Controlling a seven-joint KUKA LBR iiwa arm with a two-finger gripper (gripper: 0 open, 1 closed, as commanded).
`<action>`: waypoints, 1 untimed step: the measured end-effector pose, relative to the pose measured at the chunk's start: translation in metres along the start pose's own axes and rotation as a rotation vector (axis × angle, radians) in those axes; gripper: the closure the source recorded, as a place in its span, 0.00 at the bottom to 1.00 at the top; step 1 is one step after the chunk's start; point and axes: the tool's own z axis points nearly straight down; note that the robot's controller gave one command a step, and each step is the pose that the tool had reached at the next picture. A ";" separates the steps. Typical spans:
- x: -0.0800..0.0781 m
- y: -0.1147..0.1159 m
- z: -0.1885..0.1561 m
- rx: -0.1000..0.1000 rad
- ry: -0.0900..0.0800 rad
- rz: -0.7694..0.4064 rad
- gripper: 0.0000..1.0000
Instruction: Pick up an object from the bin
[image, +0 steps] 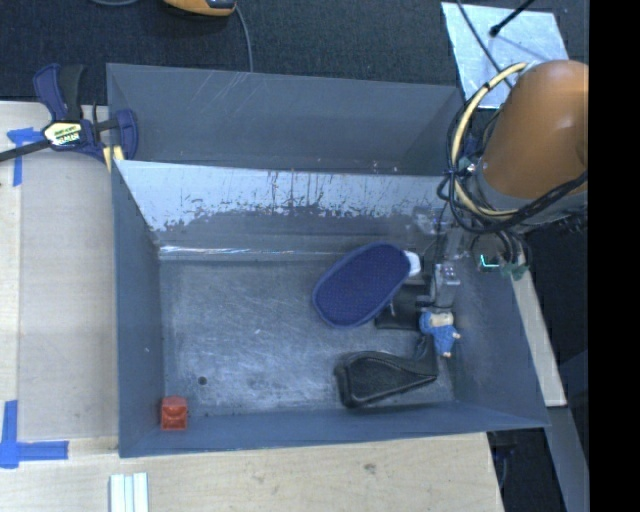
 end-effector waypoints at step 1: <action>-0.050 -0.026 0.150 0.000 -0.010 -0.156 0.00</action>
Offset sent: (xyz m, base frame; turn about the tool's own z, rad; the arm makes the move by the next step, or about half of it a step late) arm 0.0480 -0.0261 -0.1487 -0.1571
